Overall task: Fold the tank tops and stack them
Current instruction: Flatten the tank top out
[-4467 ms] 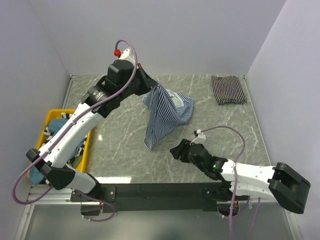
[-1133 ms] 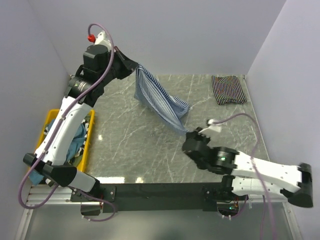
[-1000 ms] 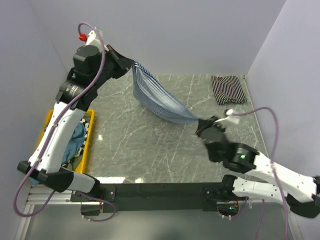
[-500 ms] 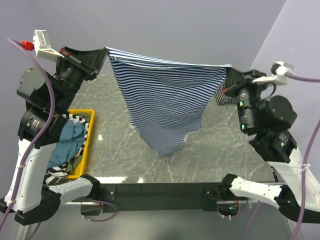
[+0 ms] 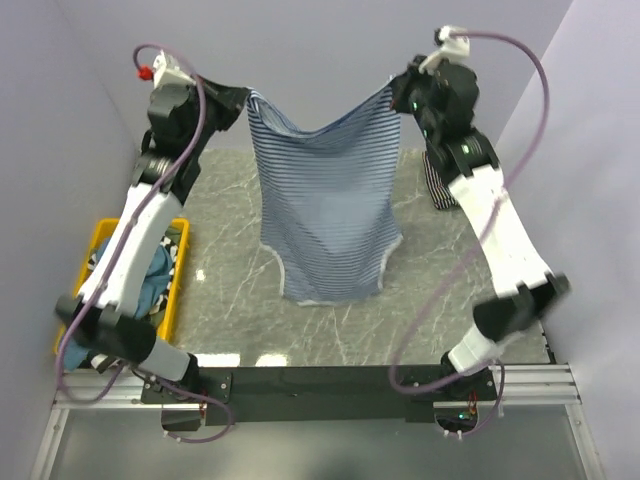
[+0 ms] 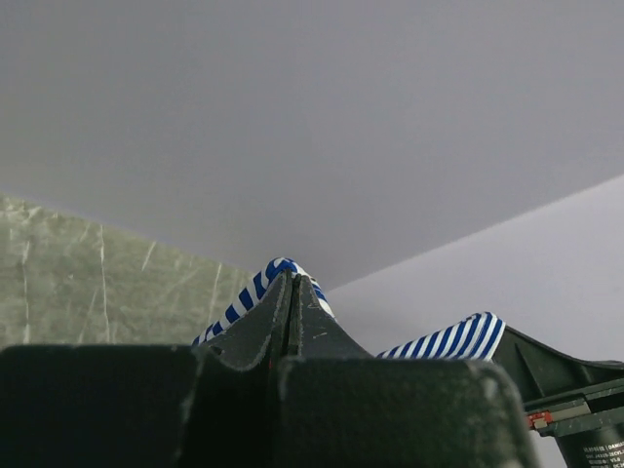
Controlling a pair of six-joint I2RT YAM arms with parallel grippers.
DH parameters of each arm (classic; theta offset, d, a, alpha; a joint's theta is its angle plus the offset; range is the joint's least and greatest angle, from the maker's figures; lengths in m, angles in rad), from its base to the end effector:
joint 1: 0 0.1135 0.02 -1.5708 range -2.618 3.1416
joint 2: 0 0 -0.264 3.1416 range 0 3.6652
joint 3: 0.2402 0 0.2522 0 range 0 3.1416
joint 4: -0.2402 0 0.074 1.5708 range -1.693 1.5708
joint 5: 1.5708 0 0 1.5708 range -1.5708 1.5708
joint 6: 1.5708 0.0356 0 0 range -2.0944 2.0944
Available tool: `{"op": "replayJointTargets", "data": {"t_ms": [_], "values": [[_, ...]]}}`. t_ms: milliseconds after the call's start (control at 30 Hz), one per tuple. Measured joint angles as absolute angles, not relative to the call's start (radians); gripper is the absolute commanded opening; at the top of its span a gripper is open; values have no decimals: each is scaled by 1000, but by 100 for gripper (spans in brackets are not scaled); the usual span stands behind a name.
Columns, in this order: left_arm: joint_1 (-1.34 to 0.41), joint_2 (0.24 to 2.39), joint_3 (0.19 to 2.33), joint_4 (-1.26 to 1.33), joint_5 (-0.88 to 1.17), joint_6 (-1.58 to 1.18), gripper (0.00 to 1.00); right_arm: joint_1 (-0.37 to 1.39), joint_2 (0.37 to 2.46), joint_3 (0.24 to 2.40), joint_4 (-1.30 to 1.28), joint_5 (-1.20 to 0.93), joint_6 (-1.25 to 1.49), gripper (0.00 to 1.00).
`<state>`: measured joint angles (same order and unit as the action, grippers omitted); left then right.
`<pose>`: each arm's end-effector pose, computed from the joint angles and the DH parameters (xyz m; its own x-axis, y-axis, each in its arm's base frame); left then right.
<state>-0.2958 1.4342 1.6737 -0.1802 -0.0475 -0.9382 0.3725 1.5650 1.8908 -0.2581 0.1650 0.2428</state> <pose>0.3039 -0.0908 0.4979 -0.1648 -0.7920 -0.5879 0.1911 0.5592 -0.8067 0.3190 0.1184 0.5201 0.0116 0.2591 -0.9658 -0.2155 0.9438 0.2507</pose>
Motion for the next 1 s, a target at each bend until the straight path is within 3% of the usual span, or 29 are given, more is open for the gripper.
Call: {"op": "replayJointTargets", "data": {"t_ms": [233, 367, 567, 867, 933, 1000], "values": [[-163, 1740, 1990, -141, 113, -974, 1, 272, 1902, 2394, -387, 38, 285, 0], [-132, 1705, 2016, -109, 149, -974, 1, 247, 1835, 2377, -348, -1, 307, 0], [-134, 1373, 1576, 4, 176, -1015, 1, 239, 1490, 1843, -223, -41, 353, 0], [-229, 961, 601, 35, 160, -1171, 1, 270, 1154, 811, -135, -146, 458, 0], [-269, 894, 437, -8, 156, -1203, 3, 287, 1137, 651, -148, -161, 487, 18], [-308, 809, 319, -52, 154, -1232, 16, 306, 1093, 513, -174, -170, 519, 39]]}}
